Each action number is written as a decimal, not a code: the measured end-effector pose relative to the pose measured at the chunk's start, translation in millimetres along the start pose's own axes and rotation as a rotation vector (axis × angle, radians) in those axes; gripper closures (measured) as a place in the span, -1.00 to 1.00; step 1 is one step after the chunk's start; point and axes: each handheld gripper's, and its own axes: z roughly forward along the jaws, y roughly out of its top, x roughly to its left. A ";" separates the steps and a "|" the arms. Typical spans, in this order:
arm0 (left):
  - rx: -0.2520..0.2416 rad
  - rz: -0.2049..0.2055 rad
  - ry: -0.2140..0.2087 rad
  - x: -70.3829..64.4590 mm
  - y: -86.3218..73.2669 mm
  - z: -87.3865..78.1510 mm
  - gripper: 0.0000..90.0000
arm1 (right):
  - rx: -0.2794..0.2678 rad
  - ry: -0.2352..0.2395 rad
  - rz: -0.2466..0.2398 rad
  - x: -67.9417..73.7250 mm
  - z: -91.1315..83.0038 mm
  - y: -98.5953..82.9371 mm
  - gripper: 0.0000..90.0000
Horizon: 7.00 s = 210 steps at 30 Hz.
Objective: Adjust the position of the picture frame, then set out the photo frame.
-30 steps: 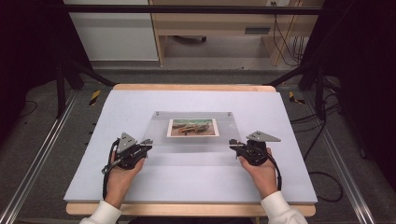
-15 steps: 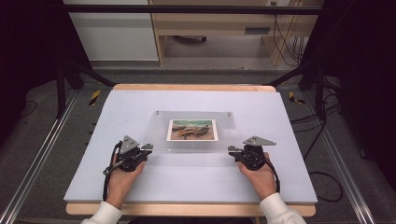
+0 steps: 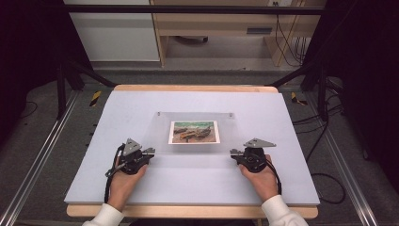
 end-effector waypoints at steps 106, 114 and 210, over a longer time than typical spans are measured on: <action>-0.045 -0.694 -0.079 2.7 11.7 0.8 -0.36 | 0.020 0.068 0.096 -13.4 -6.9 32.6 -0.42; -0.045 -0.720 -0.099 3.7 10.4 3.1 -0.38 | 0.021 0.089 0.123 -15.6 -5.7 31.4 -0.45; -0.074 -0.737 -0.162 13.9 13.8 19.4 -0.44 | -0.021 0.127 0.211 -30.5 6.7 35.3 -0.35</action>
